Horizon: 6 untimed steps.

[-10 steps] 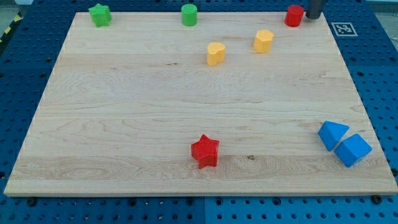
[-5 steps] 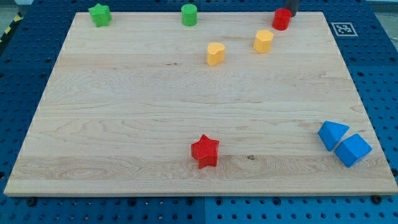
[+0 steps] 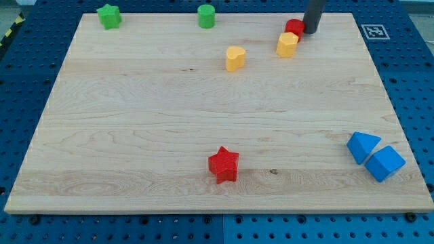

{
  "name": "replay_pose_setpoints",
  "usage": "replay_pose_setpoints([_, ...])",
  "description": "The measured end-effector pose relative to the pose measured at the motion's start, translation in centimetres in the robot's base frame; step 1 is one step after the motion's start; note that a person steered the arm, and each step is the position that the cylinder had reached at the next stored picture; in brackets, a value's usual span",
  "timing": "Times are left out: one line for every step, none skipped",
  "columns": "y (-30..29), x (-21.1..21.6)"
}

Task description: Move the red circle to the center left

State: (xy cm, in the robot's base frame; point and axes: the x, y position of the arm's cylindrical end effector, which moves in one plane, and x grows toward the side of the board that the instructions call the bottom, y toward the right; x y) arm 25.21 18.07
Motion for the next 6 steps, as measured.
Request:
replay_pose_setpoints([-2.1, 1.2])
replay_pose_setpoints([-4.7, 1.8])
replay_pose_setpoints([-7.3, 1.9])
replay_pose_setpoints([-10.4, 1.9])
replay_pose_setpoints([-13.5, 1.8])
replay_pose_setpoints([-16.8, 1.2])
